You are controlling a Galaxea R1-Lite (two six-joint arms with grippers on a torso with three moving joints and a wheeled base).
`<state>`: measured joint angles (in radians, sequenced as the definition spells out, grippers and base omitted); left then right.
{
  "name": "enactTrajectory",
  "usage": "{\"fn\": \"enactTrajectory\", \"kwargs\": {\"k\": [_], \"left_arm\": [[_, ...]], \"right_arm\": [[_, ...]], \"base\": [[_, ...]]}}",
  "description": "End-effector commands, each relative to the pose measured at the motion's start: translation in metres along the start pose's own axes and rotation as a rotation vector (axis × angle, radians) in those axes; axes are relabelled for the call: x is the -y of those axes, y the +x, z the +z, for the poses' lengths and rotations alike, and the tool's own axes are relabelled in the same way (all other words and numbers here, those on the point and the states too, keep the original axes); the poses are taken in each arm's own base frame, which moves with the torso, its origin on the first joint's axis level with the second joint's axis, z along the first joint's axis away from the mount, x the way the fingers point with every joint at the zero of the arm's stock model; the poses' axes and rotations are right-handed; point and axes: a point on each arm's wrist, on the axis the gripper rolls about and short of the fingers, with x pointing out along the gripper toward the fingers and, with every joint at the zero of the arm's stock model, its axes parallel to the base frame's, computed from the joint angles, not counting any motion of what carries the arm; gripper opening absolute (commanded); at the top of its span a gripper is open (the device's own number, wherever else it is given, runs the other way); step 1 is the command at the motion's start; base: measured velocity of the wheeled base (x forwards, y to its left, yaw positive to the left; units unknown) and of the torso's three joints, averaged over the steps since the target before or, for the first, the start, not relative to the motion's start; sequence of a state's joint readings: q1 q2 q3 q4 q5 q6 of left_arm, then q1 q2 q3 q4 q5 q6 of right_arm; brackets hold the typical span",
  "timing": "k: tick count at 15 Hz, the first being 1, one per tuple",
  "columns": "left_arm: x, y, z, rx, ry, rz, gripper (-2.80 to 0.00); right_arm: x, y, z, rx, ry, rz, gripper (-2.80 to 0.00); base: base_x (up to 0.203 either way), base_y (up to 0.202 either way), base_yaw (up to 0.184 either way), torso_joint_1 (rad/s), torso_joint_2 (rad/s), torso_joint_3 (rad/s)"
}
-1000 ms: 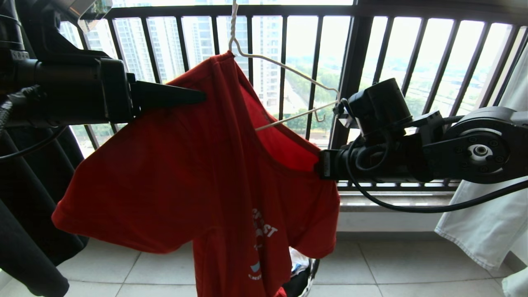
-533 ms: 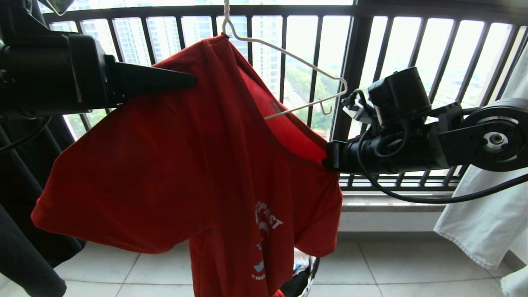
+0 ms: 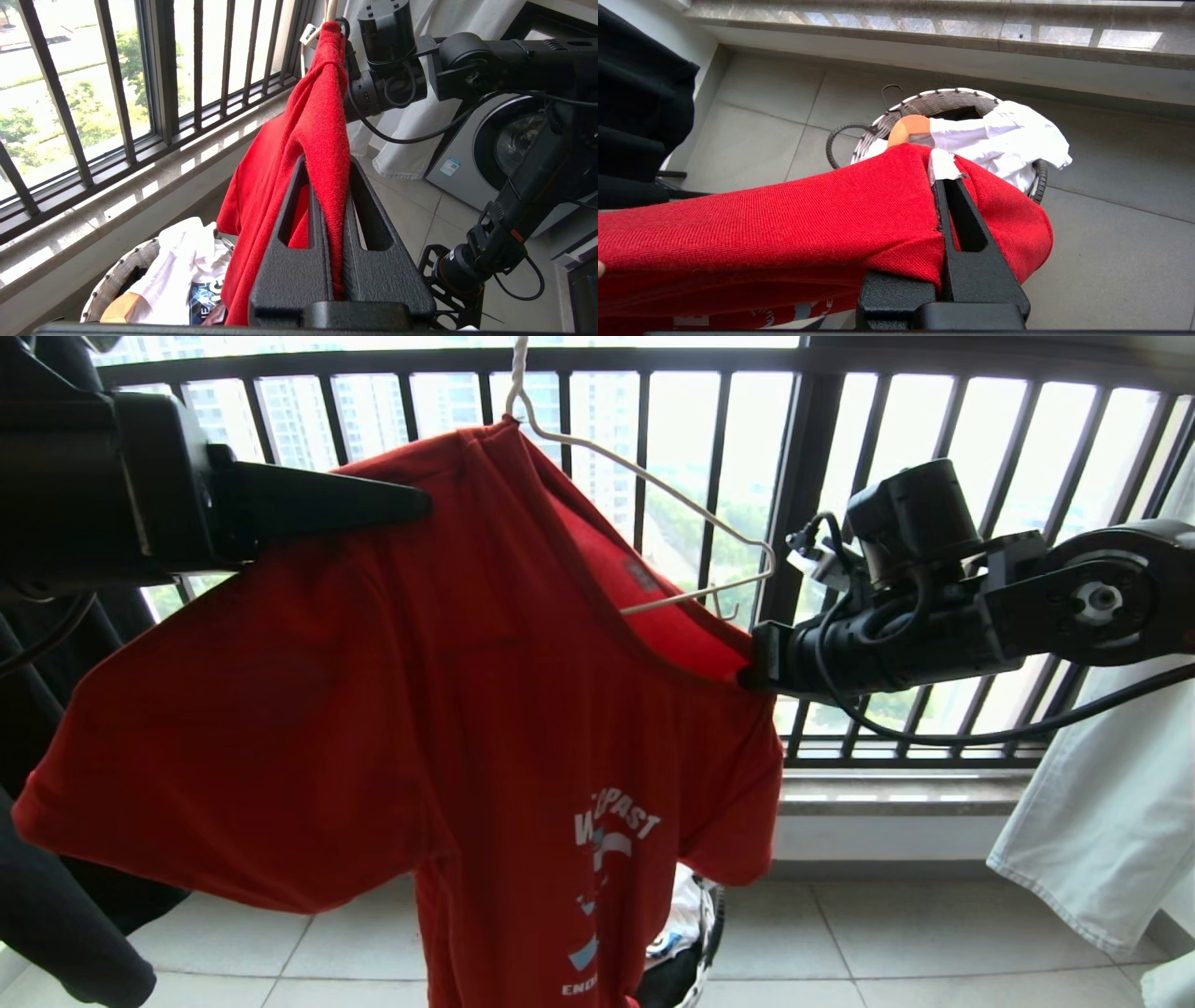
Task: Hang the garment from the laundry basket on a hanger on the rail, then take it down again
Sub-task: Hang the clothes on the clothes rack
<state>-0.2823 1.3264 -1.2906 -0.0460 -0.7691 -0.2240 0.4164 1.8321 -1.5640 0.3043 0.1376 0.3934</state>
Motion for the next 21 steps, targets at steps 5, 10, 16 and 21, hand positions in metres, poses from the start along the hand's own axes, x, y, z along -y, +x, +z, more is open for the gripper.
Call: {"fn": "enactTrajectory", "kwargs": {"k": [5, 10, 16, 21], "left_arm": [[-0.004, 0.004, -0.001, -0.009, -0.004, -0.002, -2.80], [-0.006, 0.006, -0.003, -0.016, 0.003, -0.001, -2.80], [-0.016, 0.014, -0.008, -0.040, 0.022, 0.004, -2.80], [-0.021, 0.019, -0.012, -0.053, 0.042, 0.010, -2.80]], "right_arm": [[0.022, 0.012, 0.023, -0.007, 0.027, -0.037, -2.80], [0.028, 0.009, 0.038, -0.038, 0.026, -0.035, -2.80], [0.026, -0.005, 0.047, -0.051, 0.012, -0.041, -2.80], [0.024, -0.014, 0.046, -0.065, 0.009, -0.045, -2.80]], "base": [[0.000, 0.000, 0.000, 0.000, 0.00, 0.000], [0.000, 0.000, 0.000, 0.000, 0.00, 0.000], [0.000, 0.000, 0.000, 0.000, 0.00, 0.000], [0.000, 0.000, 0.000, 0.000, 0.00, 0.000]]}}
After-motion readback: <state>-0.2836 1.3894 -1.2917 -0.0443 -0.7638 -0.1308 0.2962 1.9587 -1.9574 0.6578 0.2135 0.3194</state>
